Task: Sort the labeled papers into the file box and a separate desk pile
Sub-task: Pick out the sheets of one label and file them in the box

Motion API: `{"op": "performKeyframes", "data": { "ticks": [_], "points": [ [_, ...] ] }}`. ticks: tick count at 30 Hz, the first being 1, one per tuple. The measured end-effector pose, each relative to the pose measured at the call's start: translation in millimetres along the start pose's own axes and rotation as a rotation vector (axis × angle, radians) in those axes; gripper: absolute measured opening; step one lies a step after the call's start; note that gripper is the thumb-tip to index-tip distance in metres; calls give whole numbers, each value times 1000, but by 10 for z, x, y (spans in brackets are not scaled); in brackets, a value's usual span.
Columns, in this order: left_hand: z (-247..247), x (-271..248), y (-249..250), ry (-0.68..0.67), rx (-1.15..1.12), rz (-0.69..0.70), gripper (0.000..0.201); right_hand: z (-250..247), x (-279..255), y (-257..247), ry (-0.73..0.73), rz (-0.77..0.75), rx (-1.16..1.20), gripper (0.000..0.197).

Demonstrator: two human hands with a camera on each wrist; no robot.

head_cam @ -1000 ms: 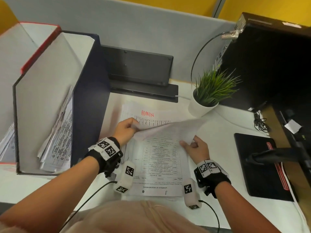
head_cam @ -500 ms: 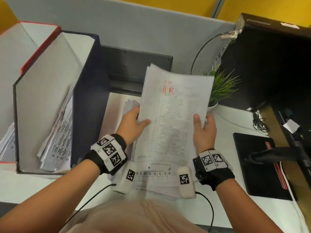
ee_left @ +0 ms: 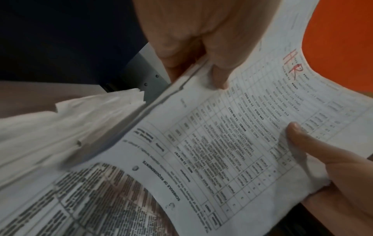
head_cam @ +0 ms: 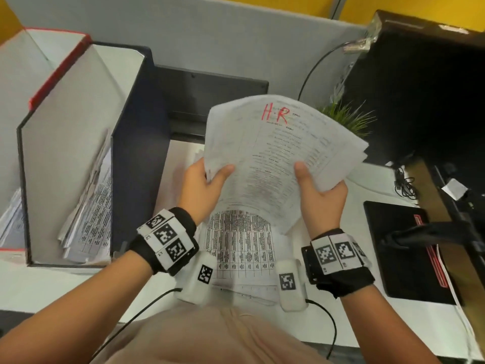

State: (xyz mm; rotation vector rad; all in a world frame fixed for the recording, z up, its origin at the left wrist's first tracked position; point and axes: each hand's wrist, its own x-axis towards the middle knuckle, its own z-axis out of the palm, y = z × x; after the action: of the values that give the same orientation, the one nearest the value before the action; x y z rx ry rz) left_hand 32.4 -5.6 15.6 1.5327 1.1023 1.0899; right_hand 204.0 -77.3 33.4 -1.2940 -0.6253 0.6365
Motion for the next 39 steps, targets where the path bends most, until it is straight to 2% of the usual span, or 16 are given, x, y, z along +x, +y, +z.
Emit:
{"op": "performKeyframes", "data": {
  "ticks": [3,8,11,14,17,20,22,24,27,31,33,36,39],
  "points": [
    [2,3,-58,5,-30,-6,31,-16,9,45,-15,-28,36,28],
    [47,-84,-342,-107,77,-177,36,-13,-104,376,-54,81,-123,24],
    [44,-85,-323,-73,110,-184,34,-9,-101,443,-37,128,-137,21],
    [-30,6,-92,23,92,-139,28,33,-5,308,-34,73,-106,25],
    [-227,131,229,40,108,-104,18,97,92,101,-120,-66,-97,33],
    [-583,225,523,56,155,-57,15,111,139,21,-277,-129,-141,40],
    [-917,256,672,79,183,-63,26,76,136,82,-349,-115,-208,39],
    [-1308,253,797,93,220,-98,27,9,100,215,-385,-66,-277,38],
    [-1950,217,913,187,357,-140,27,-100,55,483,-379,-15,-350,37],
    [-2723,145,895,430,496,-239,41,-271,11,832,-291,93,-484,34],
    [-3016,113,841,501,531,-292,42,-345,-4,982,-246,130,-577,36],
    [-3307,103,704,521,618,-384,36,-419,-10,1126,-220,148,-698,42],
    [-3388,154,486,436,788,-439,37,-453,-56,1189,-240,146,-837,58]
  ]
}}
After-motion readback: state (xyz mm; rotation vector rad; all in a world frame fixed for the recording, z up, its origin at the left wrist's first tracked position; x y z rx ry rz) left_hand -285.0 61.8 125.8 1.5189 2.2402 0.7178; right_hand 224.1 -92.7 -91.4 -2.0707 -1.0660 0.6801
